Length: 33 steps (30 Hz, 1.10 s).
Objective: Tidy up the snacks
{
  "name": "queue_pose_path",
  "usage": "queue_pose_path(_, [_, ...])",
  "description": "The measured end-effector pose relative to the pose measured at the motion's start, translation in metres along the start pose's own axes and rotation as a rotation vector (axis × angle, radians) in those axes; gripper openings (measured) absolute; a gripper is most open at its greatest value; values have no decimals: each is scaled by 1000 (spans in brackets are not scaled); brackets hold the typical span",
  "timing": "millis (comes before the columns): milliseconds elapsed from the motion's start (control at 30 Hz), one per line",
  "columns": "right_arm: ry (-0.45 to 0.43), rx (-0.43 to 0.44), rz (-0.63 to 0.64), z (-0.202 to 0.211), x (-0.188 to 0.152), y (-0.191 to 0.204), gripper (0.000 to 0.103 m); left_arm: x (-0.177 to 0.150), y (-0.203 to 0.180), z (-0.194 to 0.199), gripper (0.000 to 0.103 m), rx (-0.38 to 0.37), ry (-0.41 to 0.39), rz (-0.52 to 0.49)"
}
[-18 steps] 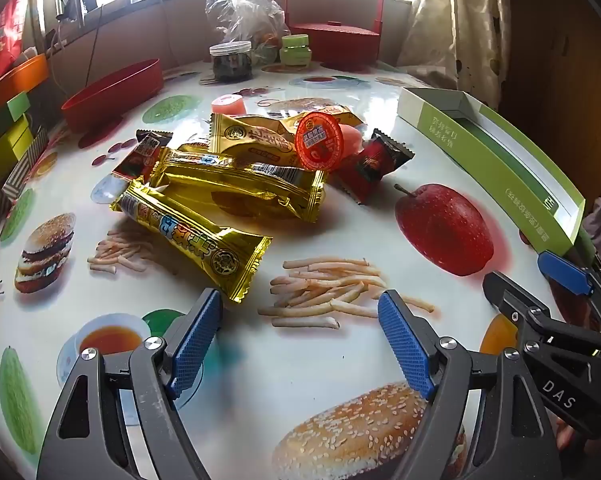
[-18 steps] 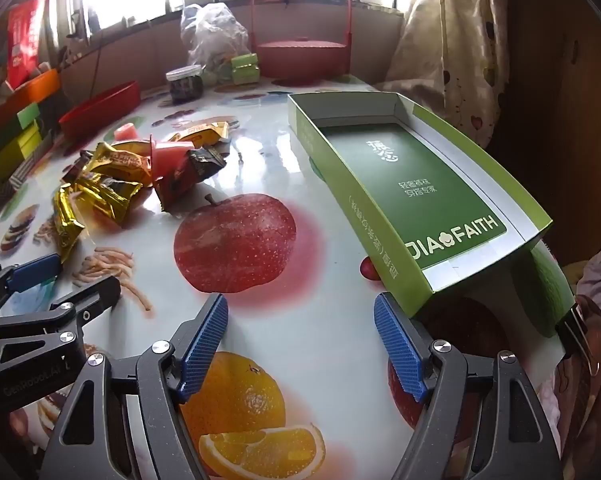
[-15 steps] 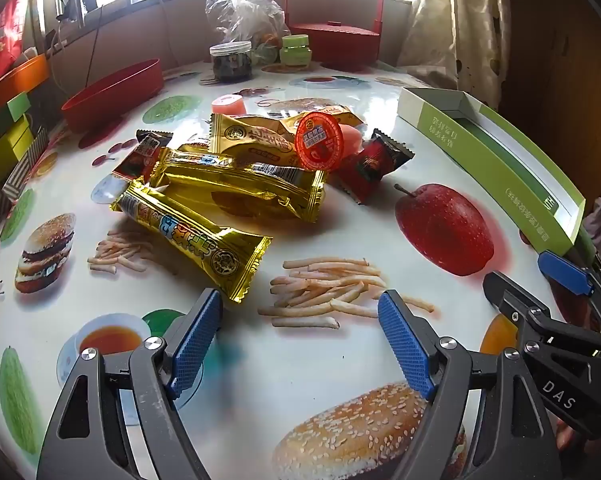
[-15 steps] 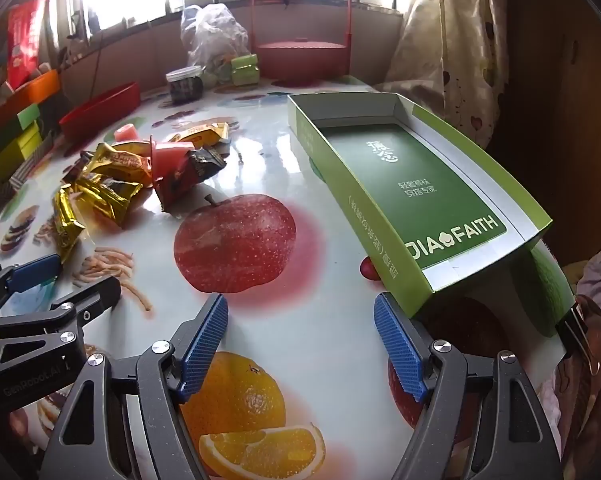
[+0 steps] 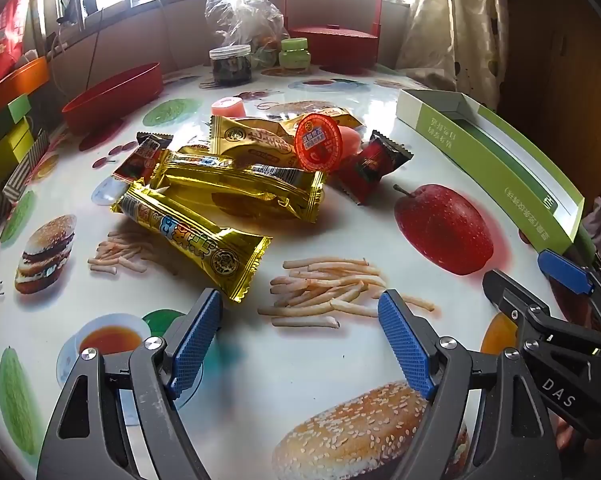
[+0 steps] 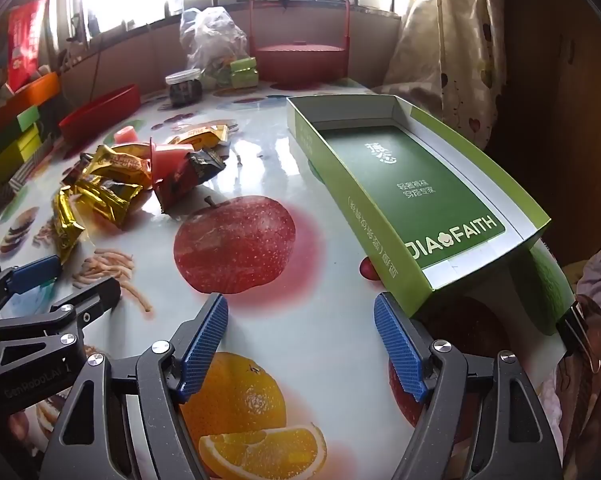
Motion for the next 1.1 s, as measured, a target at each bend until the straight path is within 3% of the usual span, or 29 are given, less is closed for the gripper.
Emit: queue_pose_path(1100, [-8,-11,-5,0,1,-2,76,1,-2,2,80,-2,-10,-1])
Point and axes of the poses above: each gripper's, at about its wrist camera, not at the fingertips, and z roughly against the way its jaws point, y to its left, x to its top, the point moved 6 cm from there along -z, roughly the way its jaws point, and after that the axes turned 10 degrees about z, right-handed, at the moved point
